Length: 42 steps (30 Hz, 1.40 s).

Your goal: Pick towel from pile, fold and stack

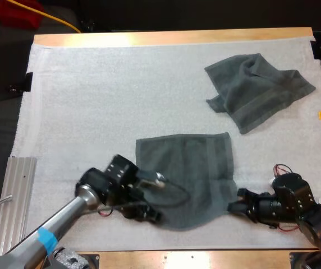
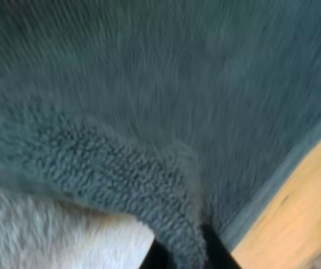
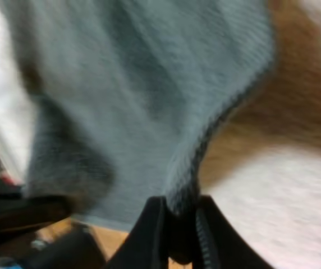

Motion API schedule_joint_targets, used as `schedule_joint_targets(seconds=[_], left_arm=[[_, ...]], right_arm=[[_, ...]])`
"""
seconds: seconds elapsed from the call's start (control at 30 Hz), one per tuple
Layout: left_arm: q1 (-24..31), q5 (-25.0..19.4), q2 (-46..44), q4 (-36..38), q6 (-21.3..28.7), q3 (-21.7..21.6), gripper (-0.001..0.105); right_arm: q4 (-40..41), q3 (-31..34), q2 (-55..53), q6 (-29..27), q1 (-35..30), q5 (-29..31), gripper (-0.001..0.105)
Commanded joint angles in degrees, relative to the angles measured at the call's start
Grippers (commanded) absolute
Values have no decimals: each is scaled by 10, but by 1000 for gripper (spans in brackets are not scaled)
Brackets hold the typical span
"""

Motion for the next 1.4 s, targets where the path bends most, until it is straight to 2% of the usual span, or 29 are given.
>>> schedule_joint_targets(seconds=[0.0,0.07,0.27,0.6,0.87,1.0,1.07,1.23,1.37], left_arm=[[22,32,-3,-18,-5,-4,0],[60,63,0,-37,-12,-4,0],[136,102,34,-77,-19,-4,0],[186,168,117,-158,-66,-25,0],[189,163,157,-179,-93,-73,0],[189,158,171,-203,-117,-83,0],[189,138,171,-224,-138,-83,0],[189,122,171,-256,-163,-83,0],[189,77,171,-258,-165,-83,0]], right_arm=[[-25,-5,6,21,-1,2,1],[-65,-5,24,46,-1,12,1],[-152,-5,94,87,-1,28,1],[-338,-5,201,155,-3,65,1],[-426,-6,255,186,-73,59,1],[-435,-15,276,186,-102,39,1],[-456,-20,291,186,-111,32,1],[-471,-40,324,186,-117,24,1],[-485,-61,352,180,-117,18,1]])
